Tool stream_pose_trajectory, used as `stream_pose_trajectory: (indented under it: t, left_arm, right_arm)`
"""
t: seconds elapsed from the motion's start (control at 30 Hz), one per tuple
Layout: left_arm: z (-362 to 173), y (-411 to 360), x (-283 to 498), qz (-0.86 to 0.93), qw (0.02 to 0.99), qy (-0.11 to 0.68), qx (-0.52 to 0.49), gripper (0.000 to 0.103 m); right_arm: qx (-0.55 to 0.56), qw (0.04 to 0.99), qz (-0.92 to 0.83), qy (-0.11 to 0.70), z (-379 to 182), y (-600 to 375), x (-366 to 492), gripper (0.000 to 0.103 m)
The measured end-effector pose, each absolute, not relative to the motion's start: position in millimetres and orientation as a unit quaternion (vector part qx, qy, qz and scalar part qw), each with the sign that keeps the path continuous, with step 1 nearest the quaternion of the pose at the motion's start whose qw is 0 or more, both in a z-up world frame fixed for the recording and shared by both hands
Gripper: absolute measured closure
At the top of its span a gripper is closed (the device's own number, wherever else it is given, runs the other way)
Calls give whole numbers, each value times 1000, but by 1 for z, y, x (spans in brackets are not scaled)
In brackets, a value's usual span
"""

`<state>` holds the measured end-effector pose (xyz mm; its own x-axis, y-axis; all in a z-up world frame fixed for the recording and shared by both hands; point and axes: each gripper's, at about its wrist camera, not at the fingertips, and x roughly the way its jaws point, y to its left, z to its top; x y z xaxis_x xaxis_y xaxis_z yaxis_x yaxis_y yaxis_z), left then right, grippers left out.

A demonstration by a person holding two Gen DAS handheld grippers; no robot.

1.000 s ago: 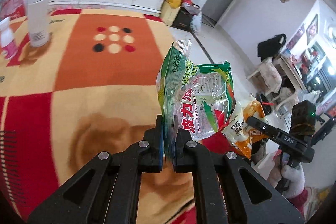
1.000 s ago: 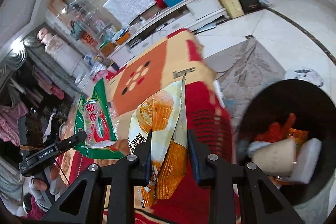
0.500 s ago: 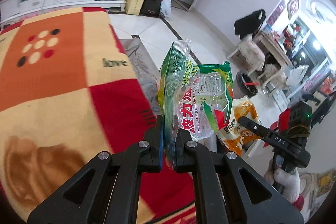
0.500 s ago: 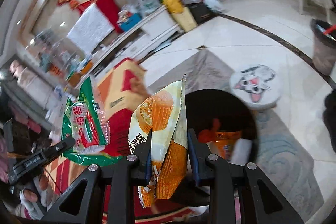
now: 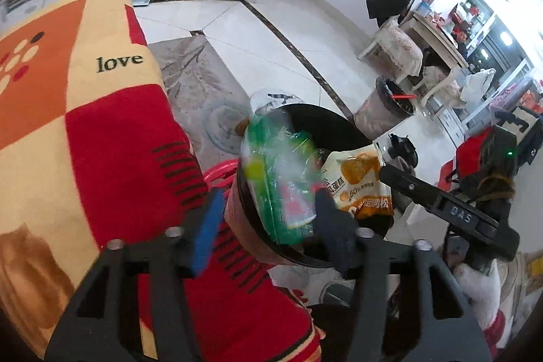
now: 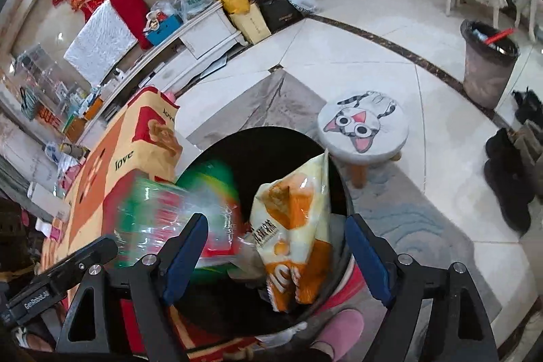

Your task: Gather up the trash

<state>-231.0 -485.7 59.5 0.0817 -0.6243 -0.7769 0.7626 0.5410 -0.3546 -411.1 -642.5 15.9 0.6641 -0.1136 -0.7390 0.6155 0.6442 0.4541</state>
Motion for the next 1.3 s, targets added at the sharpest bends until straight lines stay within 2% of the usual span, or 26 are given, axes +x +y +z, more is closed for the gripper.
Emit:
stream_pose_trajectory:
  t: [0.27,0.73,1.3]
  left_arm:
    - [70,-466,-237,-456,755,463,85,47]
    - [106,-431,-260,-432,813,380,89,47]
    - [132,-400,-269,-420,851,302,90,47]
  right_arm:
    - [287,866,-229,339,41,-608,-423,22]
    - [175,902,-268,289,84,-544,-417,22]
    - [169,914,-262,258,104,-514,-413,22]
